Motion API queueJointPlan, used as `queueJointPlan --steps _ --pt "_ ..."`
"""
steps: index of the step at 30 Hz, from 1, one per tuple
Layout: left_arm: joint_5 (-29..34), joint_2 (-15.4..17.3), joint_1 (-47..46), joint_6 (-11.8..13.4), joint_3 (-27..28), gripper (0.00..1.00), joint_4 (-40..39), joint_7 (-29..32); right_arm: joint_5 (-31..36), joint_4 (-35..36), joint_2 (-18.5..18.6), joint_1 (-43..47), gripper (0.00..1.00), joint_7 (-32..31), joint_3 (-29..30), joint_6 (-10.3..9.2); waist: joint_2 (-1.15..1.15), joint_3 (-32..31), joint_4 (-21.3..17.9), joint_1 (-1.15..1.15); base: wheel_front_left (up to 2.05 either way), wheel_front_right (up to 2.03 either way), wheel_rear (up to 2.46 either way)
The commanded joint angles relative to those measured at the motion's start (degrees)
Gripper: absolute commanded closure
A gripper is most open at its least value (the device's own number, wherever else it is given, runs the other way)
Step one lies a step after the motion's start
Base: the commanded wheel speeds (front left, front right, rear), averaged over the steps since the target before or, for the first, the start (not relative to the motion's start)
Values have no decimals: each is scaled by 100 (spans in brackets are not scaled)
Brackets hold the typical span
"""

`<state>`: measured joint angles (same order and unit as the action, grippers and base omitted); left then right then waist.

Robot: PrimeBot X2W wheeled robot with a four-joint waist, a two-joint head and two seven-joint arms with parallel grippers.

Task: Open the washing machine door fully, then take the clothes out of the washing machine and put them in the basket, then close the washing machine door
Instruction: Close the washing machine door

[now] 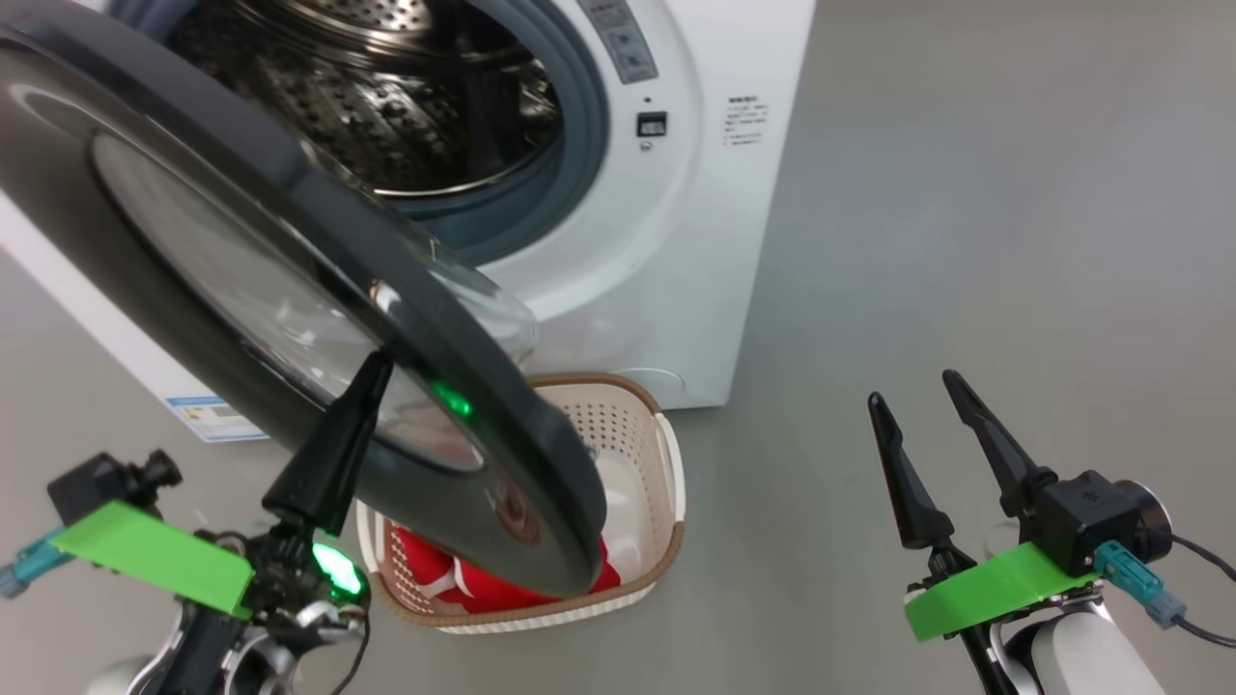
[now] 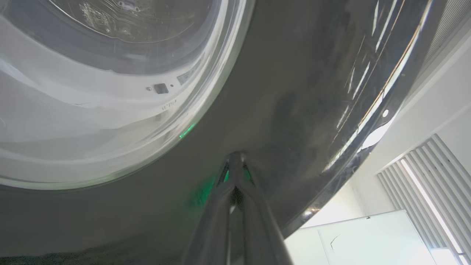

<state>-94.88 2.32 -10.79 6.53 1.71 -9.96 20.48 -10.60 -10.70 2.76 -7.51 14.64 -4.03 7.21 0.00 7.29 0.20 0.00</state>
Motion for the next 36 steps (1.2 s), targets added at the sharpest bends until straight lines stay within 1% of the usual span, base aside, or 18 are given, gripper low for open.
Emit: queueJointPlan --steps 1,6,15,22,29,32,36 --pt "-51 56 -268 -76 105 100 -134 -13 -54 158 11 -234 0 36 -101 28 0 97 -104 0 0 0 0" --pt "-114 56 -510 -215 50 100 -23 -81 -61 159 11 -322 0 36 -105 28 0 225 -234 0 0 0 0" --pt "-112 55 -1102 -445 55 100 418 -354 -57 181 11 -439 0 36 -114 28 0 473 -381 0 0 0 0" --pt "-157 55 -1614 -625 -42 100 766 -580 -25 212 11 -545 0 36 -101 28 0 696 -417 0 0 0 0" --pt "-195 55 -2126 -862 -202 100 1206 -886 -24 230 11 -636 0 36 -120 28 0 913 -434 0 0 0 0" --pt "-193 55 -2370 -1010 -296 100 1361 -951 -19 236 11 -684 0 36 -129 28 0 1020 -441 0 0 0 0" --pt "-173 55 -2723 -1092 -361 100 1646 -1067 -15 248 11 -740 0 36 -138 28 0 1157 -449 0 0 0 0"
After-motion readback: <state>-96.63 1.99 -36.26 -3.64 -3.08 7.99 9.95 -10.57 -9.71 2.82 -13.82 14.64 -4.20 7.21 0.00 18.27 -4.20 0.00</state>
